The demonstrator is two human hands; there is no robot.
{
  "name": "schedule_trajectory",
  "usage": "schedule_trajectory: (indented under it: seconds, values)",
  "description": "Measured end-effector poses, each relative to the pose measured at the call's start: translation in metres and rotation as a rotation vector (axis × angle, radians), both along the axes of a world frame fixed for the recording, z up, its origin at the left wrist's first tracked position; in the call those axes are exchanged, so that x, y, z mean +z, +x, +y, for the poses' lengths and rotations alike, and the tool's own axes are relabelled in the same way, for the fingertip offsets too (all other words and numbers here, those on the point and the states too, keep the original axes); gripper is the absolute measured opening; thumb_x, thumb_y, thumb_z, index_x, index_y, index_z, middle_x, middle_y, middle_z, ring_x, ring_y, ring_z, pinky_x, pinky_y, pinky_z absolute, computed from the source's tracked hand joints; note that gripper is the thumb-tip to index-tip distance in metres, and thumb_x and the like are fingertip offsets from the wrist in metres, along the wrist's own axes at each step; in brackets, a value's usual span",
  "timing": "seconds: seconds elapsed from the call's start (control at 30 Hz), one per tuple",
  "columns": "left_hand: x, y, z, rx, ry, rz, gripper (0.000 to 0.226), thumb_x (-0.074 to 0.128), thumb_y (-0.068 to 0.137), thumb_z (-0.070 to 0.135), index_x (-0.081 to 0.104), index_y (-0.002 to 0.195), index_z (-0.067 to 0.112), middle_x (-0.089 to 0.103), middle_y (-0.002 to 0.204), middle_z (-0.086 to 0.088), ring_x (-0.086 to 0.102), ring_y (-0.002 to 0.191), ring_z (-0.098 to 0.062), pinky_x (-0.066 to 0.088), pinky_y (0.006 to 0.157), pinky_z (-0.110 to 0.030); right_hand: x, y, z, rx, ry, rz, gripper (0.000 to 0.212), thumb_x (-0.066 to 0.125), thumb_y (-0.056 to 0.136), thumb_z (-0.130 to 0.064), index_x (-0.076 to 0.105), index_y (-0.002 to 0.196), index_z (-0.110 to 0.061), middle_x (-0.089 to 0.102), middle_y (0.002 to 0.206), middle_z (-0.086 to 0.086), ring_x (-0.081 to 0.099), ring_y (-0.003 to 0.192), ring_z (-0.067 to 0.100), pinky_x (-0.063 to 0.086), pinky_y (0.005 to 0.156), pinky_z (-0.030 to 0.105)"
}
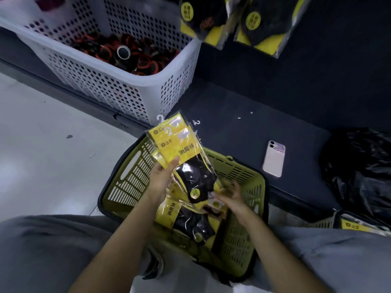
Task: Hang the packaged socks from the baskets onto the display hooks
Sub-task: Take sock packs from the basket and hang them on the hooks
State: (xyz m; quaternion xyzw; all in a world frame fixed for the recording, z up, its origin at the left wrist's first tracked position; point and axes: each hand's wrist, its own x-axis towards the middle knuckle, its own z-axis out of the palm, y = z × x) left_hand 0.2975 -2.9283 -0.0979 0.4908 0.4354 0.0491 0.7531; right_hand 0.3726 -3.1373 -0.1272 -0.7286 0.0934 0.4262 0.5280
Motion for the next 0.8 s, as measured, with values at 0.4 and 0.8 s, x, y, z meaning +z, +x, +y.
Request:
schedule_trajectory:
  seconds: [0.4,0.8]
  values:
    - [-0.015,-0.005,-0.014,-0.494,0.280,-0.123,0.040,0.078,0.076,0.017,0.059,0.110,0.026,0.068,0.103,0.011,0.063,0.097,0.002,0.048,0.081,-0.015,0.008,0.004,0.031,0.001,0.218,-0.222,0.058,0.060,0.083,0.005,0.042,0.131,-0.022,0.054,0.127,-0.001,0.048,0.125,0.024,0.048,0.085,0.017]
    - [0.055,0.011,-0.012,-0.447,0.384,-0.353,0.033,0.068,0.084,0.010,0.062,0.116,0.009,0.071,0.111,-0.005,0.067,0.103,-0.017,0.053,0.086,-0.025,0.073,0.016,0.036,-0.083,0.320,-0.510,0.050,0.072,0.082,-0.009,0.052,0.127,-0.013,0.063,0.121,0.001,0.060,0.111,0.012,0.048,0.094,0.022]
